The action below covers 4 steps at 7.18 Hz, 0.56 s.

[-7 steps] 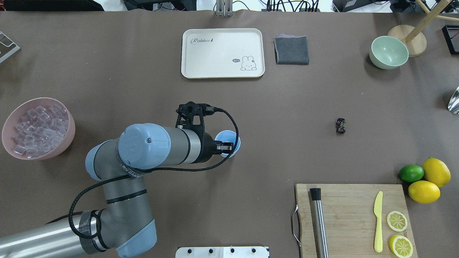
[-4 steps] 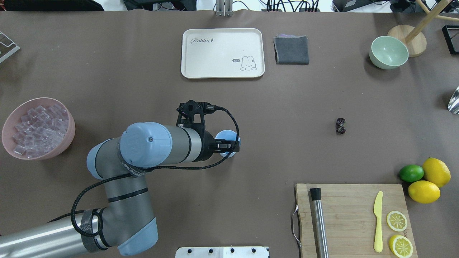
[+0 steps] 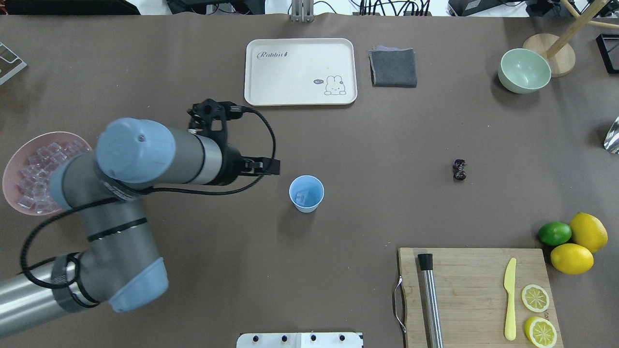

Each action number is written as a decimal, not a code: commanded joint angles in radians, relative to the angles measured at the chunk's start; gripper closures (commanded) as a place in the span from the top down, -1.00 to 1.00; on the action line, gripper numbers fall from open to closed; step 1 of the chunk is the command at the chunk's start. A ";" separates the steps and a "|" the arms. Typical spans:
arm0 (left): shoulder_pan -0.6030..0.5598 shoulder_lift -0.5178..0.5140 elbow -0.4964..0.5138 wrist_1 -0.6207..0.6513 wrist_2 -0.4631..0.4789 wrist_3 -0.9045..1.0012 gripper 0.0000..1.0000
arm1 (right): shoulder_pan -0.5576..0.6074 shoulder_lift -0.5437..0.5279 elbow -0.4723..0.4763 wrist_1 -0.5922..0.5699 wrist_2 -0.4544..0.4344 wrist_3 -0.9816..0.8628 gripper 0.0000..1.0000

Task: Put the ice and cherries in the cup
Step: 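Move the left gripper back over the pink ice bowl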

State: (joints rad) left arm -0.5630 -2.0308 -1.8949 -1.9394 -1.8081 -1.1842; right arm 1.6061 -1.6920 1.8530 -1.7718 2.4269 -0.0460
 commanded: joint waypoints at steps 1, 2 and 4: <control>-0.139 0.221 -0.123 0.042 -0.117 0.202 0.94 | 0.000 0.000 0.000 0.000 0.000 0.000 1.00; -0.200 0.332 -0.154 0.037 -0.135 0.319 0.94 | -0.002 0.000 0.000 0.000 0.000 -0.001 1.00; -0.319 0.523 -0.158 -0.046 -0.215 0.546 0.94 | -0.002 0.000 0.000 0.000 0.001 -0.001 1.00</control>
State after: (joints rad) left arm -0.8136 -1.6260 -2.0513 -1.9285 -1.9712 -0.7756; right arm 1.6049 -1.6921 1.8531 -1.7717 2.4278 -0.0467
